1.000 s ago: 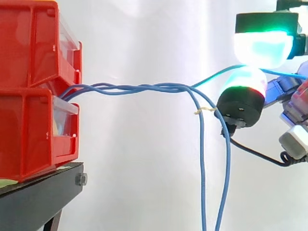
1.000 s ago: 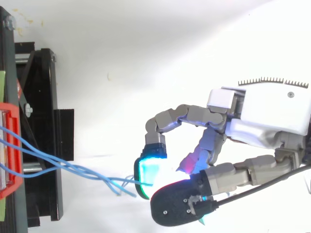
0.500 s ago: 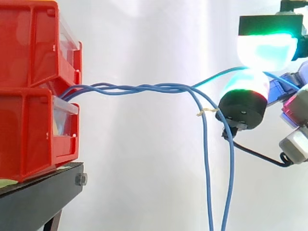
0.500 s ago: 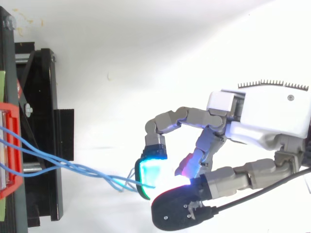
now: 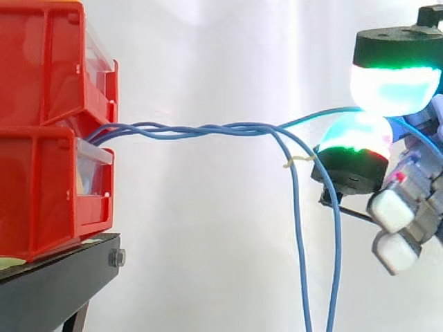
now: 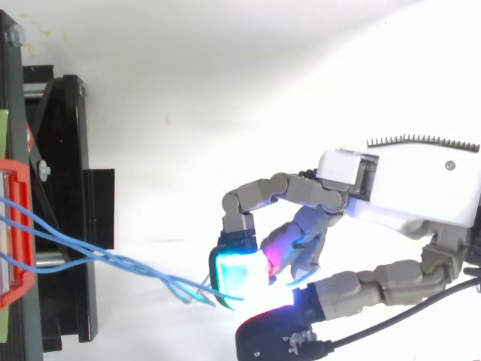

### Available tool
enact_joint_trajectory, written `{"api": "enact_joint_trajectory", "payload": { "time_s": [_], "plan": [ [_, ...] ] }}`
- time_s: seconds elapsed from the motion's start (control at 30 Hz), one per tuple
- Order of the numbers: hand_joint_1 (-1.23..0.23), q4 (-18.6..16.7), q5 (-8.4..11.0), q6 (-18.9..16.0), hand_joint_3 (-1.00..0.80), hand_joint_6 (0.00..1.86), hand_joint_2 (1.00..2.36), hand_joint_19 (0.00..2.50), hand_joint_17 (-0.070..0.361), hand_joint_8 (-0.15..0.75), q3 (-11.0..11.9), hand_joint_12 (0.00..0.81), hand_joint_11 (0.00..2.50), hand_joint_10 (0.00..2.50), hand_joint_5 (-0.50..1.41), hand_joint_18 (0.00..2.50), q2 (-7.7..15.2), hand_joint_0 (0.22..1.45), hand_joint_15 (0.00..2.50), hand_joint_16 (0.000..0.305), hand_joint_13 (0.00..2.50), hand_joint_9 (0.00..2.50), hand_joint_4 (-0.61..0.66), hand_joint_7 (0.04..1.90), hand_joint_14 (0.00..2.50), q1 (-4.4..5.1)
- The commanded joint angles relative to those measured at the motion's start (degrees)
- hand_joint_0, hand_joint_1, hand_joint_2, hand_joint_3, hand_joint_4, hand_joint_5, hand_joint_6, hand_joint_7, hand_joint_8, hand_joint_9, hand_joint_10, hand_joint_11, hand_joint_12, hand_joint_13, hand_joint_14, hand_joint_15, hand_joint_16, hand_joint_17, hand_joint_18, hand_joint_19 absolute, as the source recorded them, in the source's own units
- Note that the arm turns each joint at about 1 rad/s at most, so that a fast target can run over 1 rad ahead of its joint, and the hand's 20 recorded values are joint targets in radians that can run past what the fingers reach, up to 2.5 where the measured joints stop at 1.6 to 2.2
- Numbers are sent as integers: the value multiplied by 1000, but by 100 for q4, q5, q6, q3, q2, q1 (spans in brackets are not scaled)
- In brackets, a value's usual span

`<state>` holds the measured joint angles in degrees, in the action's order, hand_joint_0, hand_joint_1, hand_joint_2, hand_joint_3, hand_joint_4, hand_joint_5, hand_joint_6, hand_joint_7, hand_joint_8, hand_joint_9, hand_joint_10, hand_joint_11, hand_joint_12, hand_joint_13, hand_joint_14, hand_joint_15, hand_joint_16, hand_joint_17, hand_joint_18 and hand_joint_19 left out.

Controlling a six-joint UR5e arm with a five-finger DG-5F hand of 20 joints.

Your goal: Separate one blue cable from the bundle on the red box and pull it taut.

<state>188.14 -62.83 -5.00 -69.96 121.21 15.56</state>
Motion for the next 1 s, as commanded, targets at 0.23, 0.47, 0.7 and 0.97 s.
{"api": "enact_joint_trajectory", "payload": {
  "time_s": [0.23,0.47,0.7,0.97],
  "plan": [
    [-807,-445,95,887,-38,627,1007,366,146,315,-9,461,46,2,38,918,8,600,235,65,697,800,46,1526,6,17],
    [-806,-445,104,1036,-42,626,1007,339,146,315,-9,462,45,1,37,859,8,600,225,65,670,793,44,1520,5,35],
    [-806,-445,95,1212,-45,624,1008,323,146,317,0,460,47,0,37,827,-1,599,221,65,661,797,46,1531,5,61],
    [-804,-445,95,1256,-45,625,1009,342,146,324,0,459,80,1,36,826,8,598,233,65,674,824,67,1530,6,61]
  ]
}}
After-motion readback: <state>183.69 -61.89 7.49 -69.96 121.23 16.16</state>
